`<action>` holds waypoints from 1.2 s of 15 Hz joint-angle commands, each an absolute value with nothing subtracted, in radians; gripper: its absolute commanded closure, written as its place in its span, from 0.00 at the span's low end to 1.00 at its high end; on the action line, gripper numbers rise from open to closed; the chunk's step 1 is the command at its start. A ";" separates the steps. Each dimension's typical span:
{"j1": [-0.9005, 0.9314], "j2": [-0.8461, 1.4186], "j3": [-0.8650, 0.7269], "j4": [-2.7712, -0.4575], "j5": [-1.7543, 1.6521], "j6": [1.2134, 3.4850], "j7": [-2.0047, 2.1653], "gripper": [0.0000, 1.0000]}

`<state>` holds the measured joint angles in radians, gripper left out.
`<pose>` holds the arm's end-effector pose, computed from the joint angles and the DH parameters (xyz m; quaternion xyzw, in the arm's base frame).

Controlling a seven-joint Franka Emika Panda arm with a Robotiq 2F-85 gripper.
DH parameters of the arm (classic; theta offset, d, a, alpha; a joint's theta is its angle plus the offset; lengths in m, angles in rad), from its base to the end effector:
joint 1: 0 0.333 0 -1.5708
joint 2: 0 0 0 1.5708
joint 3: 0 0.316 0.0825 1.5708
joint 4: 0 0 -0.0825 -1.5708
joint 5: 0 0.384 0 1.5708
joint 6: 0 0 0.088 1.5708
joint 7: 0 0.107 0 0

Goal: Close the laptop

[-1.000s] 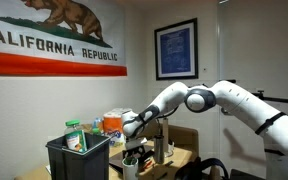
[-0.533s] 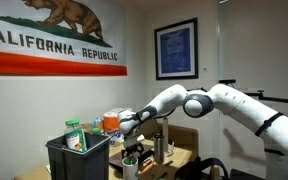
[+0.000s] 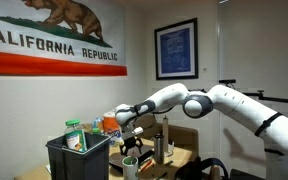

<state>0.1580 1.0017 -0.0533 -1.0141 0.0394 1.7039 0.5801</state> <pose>0.7378 0.0943 0.2146 0.9609 -0.2297 -0.1440 0.0568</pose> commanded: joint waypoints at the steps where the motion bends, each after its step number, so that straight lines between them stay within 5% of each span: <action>1: 0.171 1.043 -0.074 -0.945 0.019 1.708 0.620 0.00; 10: 0.189 1.277 -0.112 -0.793 -0.027 1.930 0.750 0.00; 18: 0.199 1.328 -0.126 -0.674 -0.047 1.895 0.806 0.00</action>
